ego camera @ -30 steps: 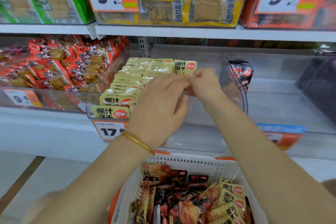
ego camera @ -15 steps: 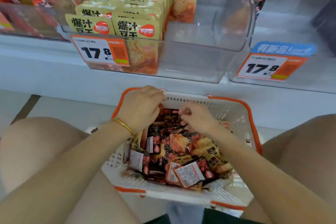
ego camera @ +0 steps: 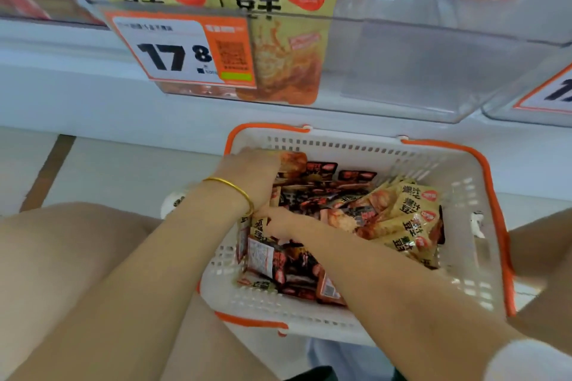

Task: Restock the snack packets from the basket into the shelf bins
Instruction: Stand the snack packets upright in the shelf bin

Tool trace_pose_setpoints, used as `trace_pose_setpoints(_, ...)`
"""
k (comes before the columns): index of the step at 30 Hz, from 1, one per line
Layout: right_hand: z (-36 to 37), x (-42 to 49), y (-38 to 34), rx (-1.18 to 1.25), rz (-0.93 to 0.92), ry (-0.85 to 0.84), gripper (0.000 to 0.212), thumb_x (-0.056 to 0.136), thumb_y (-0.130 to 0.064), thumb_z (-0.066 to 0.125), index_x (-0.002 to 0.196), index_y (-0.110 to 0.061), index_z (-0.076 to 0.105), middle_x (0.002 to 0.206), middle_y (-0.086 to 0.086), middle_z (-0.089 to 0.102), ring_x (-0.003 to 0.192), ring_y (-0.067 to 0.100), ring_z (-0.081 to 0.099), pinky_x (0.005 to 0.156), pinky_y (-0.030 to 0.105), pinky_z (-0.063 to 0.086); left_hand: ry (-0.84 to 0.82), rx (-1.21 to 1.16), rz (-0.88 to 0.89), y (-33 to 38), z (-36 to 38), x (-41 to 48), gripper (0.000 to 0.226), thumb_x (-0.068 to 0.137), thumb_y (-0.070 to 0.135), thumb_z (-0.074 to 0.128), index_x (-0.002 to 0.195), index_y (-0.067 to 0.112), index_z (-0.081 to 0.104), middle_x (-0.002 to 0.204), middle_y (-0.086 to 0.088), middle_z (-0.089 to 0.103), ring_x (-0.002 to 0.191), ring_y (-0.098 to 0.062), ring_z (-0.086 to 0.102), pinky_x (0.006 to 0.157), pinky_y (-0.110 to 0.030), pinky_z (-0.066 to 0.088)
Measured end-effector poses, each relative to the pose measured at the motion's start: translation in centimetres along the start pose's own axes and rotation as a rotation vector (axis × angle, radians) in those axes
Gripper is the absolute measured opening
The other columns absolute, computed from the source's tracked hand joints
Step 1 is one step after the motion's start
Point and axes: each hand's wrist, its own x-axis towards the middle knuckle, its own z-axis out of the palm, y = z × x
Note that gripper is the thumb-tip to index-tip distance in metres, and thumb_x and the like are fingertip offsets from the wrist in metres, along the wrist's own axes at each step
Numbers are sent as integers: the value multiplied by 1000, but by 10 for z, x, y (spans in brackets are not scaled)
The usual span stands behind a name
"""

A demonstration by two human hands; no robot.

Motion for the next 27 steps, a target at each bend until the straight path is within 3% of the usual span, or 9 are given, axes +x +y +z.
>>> trace_pose_setpoints(3, 4, 10, 2, -138, -14, 15, 55, 92, 2, 37, 145, -14, 36, 153, 16, 21, 133, 37, 32, 106, 38, 38, 8, -20, 0, -3, -1, 1, 6, 95, 11, 45, 92, 16, 42, 100, -7, 51, 94, -24, 43, 72, -35, 38)
trace_pose_setpoints(7, -8, -8, 4, -130, -115, 148, 44, 94, 2, 42, 136, -5, 49, 148, 14, 37, 138, 27, 32, 112, 30, 26, -19, -8, 10, -2, -2, 0, 11, 93, 9, 47, 103, 11, 51, 94, -6, 47, 89, -22, 42, 71, -34, 40)
trace_pose_setpoints(11, -54, -77, 6, -149, -239, 209, 27, 93, -14, 58, 118, -7, 66, 118, 0, 60, 108, 10, 54, 90, 17, 36, 9, -20, 83, 1, 2, 1, 29, 89, 2, 43, 116, 12, 51, 115, -9, 54, 104, -27, 49, 81, -37, 45)
trace_pose_setpoints(14, -84, -132, 13, -100, -291, 173, 18, 86, -14, 68, 104, -12, 73, 94, -18, 60, 83, -9, 56, 80, 9, 44, 16, -93, 182, 14, -3, 0, 32, 89, 14, 52, 121, 15, 53, 122, -4, 55, 111, -24, 51, 87, -35, 45)
trace_pose_setpoints(17, -99, -176, 17, -101, -302, 222, 14, 82, -12, 71, 94, -18, 74, 87, -22, 62, 73, -18, 54, 67, 1, 37, -25, -154, 233, 36, -6, -5, 39, 86, 31, 63, 122, 19, 55, 114, -1, 56, 107, -21, 52, 84, -33, 44)
trace_pose_setpoints(20, -106, -212, 20, 44, -387, 298, 14, 82, -2, 68, 87, -14, 63, 80, -8, 63, 64, -8, 56, 61, 7, 41, -14, -299, 245, 55, -19, -14, 36, 84, 38, 66, 115, 21, 57, 101, 2, 58, 94, -18, 55, 81, -34, 46)
trace_pose_setpoints(22, -107, -232, 23, 199, -468, 340, 20, 83, 1, 67, 89, -14, 55, 77, -5, 62, 66, 0, 59, 64, 17, 47, -24, -443, 269, 60, -35, -24, 18, 86, 33, 65, 97, 20, 59, 89, 4, 57, 82, -15, 54, 71, -26, 44)
trace_pose_setpoints(24, -108, -253, 25, 333, -526, 381, 19, 87, -6, 64, 102, -15, 55, 76, -9, 66, 71, 5, 62, 70, 24, 49, 5, -578, 304, 60, -54, -39, 15, 86, 26, 66, 79, 24, 54, 74, 7, 52, 67, -8, 49, 57, -16, 36)
trace_pose_setpoints(27, -105, -282, 30, 632, -615, 306, 40, 81, -31, 72, 114, -14, 56, 91, -4, 71, 83, 12, 67, 73, 27, 54, 54, -871, 300, 56, -77, -63, 13, 84, 18, 69, 80, 19, 57, 80, -9, 66, 65, -11, 56, 55, -17, 44)
